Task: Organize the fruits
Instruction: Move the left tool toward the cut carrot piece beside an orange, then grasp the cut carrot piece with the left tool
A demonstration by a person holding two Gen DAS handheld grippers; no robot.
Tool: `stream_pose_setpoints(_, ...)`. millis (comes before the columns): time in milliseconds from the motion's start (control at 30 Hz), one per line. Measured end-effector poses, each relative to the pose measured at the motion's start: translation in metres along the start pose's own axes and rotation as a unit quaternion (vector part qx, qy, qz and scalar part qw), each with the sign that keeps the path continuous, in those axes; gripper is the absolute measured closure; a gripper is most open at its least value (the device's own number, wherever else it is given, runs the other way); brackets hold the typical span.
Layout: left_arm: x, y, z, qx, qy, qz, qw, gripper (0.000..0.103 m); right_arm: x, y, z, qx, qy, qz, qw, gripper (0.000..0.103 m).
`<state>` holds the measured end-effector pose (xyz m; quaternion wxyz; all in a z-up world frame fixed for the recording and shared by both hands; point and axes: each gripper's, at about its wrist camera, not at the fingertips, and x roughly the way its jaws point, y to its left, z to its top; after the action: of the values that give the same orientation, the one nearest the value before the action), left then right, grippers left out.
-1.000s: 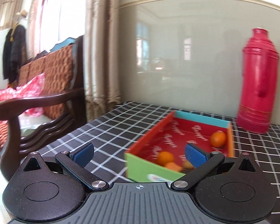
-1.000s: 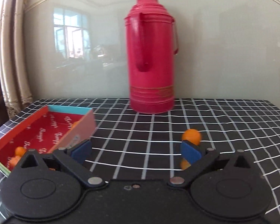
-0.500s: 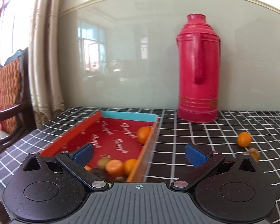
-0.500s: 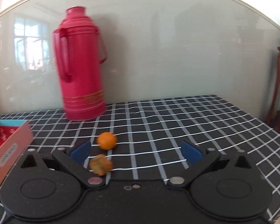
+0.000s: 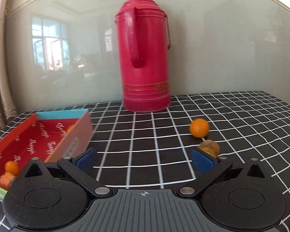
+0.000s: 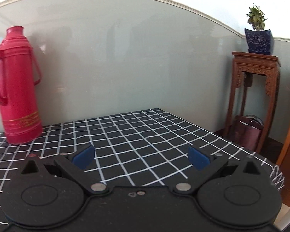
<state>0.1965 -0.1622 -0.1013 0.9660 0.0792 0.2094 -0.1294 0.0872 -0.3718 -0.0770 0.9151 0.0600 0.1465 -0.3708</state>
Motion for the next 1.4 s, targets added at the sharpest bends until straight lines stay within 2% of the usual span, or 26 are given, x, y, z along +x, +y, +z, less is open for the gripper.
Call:
stream_pose_setpoints(267,0.020,-0.041,0.006,0.024,0.012,-0.043,0.9987,0.001,0.003,-0.022,-0.003,0.013,0.004,-0.016,1.000,0.006)
stream_pose_setpoints(467,0.036,-0.065,0.008,0.034,0.025,-0.050,0.9979,0.001,0.005,-0.025,-0.003,0.019,0.009,-0.017,1.000,0.006)
stream_pose_setpoints(1067,0.058,-0.070,0.011,0.014,0.058,-0.056,0.9967,0.001,0.007,-0.007,-0.003,0.010,0.017,0.000,1.000,0.006)
stream_pose_setpoints(1100,0.058,-0.070,0.012,0.014,0.058,-0.057,0.9965,0.003,0.007,-0.006,-0.003,0.009,0.018,0.001,1.000,0.006)
stream_pose_setpoints(1167,0.060,-0.071,0.012,0.015,0.063,-0.062,0.9960,0.020,0.007,-0.004,-0.003,0.007,0.019,0.003,1.000,0.006)
stream_pose_setpoints(1400,0.062,-0.069,0.011,0.004,0.070,-0.067,0.9953,0.020,0.008,-0.003,-0.002,0.009,0.023,0.006,1.000,0.006)
